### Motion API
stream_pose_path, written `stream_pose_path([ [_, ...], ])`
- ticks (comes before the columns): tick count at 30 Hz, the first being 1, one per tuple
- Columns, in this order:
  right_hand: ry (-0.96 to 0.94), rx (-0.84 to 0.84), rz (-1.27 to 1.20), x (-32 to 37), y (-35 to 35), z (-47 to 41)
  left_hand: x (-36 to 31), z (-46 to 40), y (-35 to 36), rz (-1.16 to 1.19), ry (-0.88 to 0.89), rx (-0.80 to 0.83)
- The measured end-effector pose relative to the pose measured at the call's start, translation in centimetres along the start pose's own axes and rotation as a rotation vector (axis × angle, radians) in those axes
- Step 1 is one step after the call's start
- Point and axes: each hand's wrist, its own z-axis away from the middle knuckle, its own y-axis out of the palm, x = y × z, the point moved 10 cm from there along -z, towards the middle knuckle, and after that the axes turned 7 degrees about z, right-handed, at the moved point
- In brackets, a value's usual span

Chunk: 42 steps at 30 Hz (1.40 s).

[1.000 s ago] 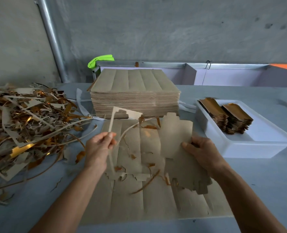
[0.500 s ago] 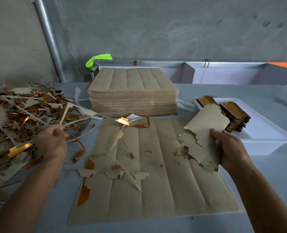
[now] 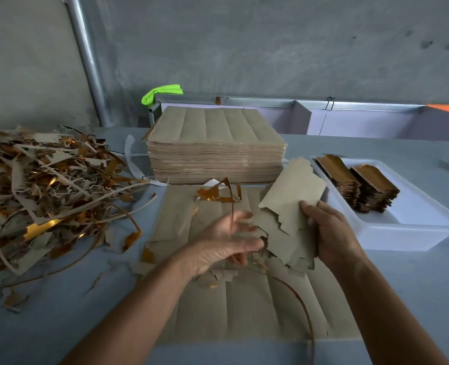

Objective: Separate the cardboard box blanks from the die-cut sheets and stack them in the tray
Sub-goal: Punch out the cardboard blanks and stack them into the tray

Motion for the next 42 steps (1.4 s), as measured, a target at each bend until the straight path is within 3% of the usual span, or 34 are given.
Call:
stream_pose_path([
  [2, -0.035, -0.003, 0.009, 0.3, 0.6, 0.1, 1.1, -0.5, 1.8, -0.012, -0.039, 0.079],
  [11, -0.055, -0.284, 0.005, 0.6, -5.5, 0.6, 0.9, 1.0, -5.2, -0.176, -0.037, -0.14],
  [13, -0.037, -0.313, -0.006, 0.4, -6.7, 0.7, -0.2, 1.7, -8.1, -0.339, -0.046, -0.287],
  [17, 0.0, -0.355, -0.049, -0.3, -8.8, 0.9, -5.8, 3.5, -12.9, -1.003, 0.121, -0.606],
  [21, 0.016, -0.349, -0.067, -0.8, -9.1, 0.8, -9.8, 4.2, -13.7, -1.21, 0.385, -0.756],
  [23, 0.021, -0.344, -0.079, -0.9, -9.0, 0.8, -8.6, 2.9, -13.5, -1.294, 0.321, -0.713],
  [27, 0.019, -0.361, -0.09, -0.8, -10.1, 1.3, 0.8, 0.5, -13.3, -1.223, -0.239, -0.374],
  [29, 0.002, -0.375, -0.071, -0.4, -10.9, 1.6, 4.7, 0.4, -12.3, -1.235, -0.39, -0.203],
  [31, -0.013, -0.392, -0.064, -0.1, -11.5, 1.8, 5.3, 0.0, -11.5, -1.232, -0.35, -0.185],
  [35, 0.0, -0.409, -0.073, -0.3, -12.1, 2.0, 3.2, -1.0, -8.7, -1.086, -0.036, -0.242],
  [38, 0.008, -0.405, -0.105, -0.7, -11.9, 1.8, 2.0, -1.8, -6.6, -1.079, 0.041, -0.225],
  [42, -0.001, -0.402, -0.154, -0.7, -11.8, 1.5, -2.7, -4.6, -3.8, -1.027, 0.257, -0.339],
])
